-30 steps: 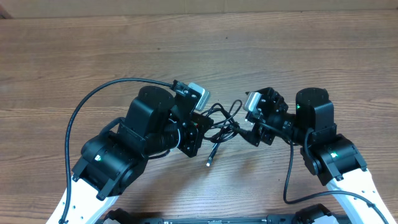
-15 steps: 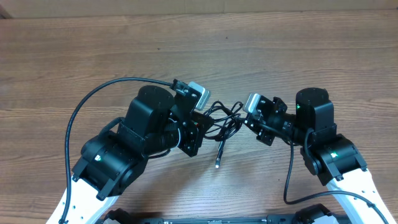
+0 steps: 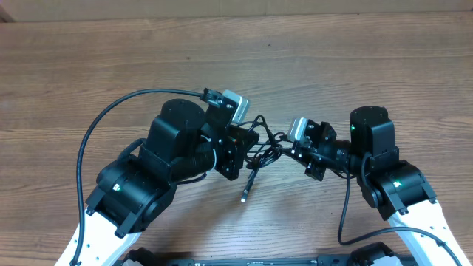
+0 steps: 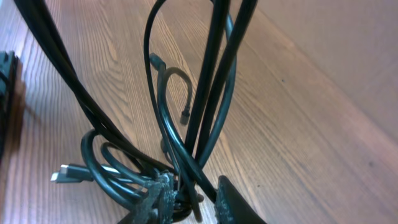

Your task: Untangle cables

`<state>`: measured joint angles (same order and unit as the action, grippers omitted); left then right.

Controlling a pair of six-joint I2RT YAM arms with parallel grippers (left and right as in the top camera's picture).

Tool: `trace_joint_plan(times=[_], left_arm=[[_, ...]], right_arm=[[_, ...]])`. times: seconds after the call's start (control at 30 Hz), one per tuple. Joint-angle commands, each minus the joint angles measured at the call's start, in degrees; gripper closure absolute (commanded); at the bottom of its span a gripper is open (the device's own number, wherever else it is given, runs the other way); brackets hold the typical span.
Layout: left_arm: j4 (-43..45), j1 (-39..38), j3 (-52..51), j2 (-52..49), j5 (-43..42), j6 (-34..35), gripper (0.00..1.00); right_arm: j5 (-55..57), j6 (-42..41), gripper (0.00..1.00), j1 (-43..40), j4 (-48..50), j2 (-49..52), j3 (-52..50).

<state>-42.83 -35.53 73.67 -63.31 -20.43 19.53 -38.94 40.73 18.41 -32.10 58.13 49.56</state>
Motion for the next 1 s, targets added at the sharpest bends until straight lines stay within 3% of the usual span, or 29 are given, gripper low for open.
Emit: trace_joint_plan(times=[0.0,0.07,0.47,0.57,0.67,0.77,0.97], left_arm=[[1.7,0.3,1.8,1.2,-1.6,3.9,0.96],[2.1,0.2,1.8,1.2,-2.6,3.9,0.96],[2.9,0.2,1.8,1.2,-4.1,5.2,0.96],[3.1,0.2,1.8,1.2,-5.1,5.4,0.96],[3.1,0.2,1.8,1.2,-5.2,5.4,0.96],[3.3,0.2,1.8,1.2,-5.2,5.4,0.96],[4.1,0.2,1.8,1.2,-5.2,5.4,0.96]], right_arm=[[-1.3,-0.3,0.68,0.3,0.0,-0.2,1.1],[-1.3,-0.4,0.64,0.3,0.1,-0.1,1.1],[-1.6,-0.4,0.78,0.3,0.0,1.6,1.1],[-1.7,-0.3,0.76,0.3,0.3,2.6,1.1],[-2.0,-0.3,0.62,0.3,0.9,3.4,1.1],[-2.3,-0.3,0.62,0.3,1.5,3.7,1.1],[-2.4,-0.3,0.73,0.3,2.0,3.7,1.1]])
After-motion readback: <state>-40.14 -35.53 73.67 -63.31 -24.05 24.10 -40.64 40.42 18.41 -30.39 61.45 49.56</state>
